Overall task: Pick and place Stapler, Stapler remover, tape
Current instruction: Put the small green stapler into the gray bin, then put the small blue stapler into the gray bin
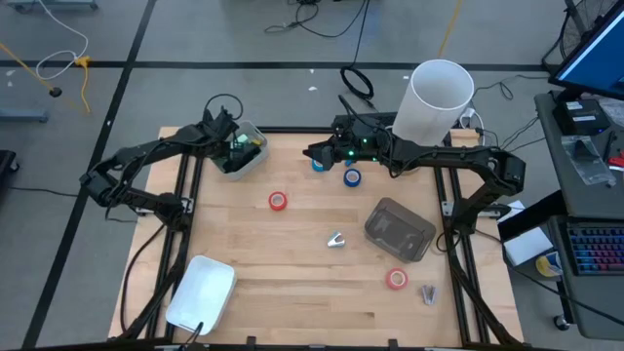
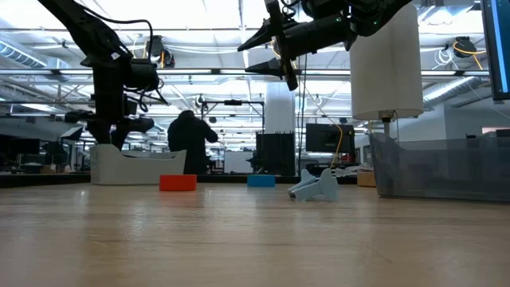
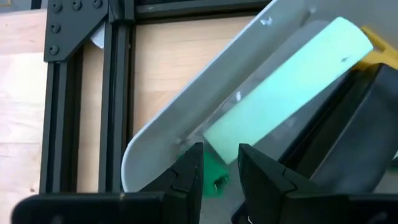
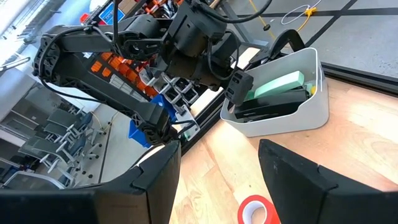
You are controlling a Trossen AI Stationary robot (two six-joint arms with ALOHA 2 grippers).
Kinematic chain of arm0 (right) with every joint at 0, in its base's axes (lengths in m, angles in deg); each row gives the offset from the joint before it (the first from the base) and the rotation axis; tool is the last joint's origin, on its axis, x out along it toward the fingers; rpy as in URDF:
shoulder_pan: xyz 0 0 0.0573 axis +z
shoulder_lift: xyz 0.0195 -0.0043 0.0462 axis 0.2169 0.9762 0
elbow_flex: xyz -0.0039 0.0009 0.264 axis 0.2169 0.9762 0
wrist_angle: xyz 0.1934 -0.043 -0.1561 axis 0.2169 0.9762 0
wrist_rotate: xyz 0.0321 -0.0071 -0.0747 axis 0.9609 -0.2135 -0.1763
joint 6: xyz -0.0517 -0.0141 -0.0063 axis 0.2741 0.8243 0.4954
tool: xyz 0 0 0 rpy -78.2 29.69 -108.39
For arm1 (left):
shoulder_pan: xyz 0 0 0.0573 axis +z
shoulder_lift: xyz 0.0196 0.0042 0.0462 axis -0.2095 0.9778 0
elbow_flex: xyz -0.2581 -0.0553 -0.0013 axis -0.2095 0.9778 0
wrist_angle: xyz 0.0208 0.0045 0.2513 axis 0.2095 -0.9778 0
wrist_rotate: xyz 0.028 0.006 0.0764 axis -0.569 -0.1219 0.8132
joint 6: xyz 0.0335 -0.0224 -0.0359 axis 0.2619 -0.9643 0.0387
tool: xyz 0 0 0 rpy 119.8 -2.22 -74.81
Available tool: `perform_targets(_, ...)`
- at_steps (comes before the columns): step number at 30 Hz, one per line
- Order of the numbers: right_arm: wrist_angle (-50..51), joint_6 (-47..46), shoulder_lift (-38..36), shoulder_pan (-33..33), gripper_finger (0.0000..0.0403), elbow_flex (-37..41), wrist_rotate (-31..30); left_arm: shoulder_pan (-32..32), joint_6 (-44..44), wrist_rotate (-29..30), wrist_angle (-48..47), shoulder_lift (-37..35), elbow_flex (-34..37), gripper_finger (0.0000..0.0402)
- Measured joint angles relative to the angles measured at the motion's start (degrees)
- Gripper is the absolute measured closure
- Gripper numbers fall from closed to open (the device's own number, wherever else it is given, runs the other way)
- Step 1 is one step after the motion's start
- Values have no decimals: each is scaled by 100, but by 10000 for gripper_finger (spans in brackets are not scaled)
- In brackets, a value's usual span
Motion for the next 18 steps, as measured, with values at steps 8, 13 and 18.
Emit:
perform_targets(8,2,10,-2,0,192,0,1,0,113,-85,230,-1,-64,298)
perform_targets(13,28,298,-2,0,191,0,22,-20,293,-1196,996,-1,-365,298)
perform_targets(18,404,507,-53,-44,193,1,24,-308,997,-2773,2770,-5,-476,298)
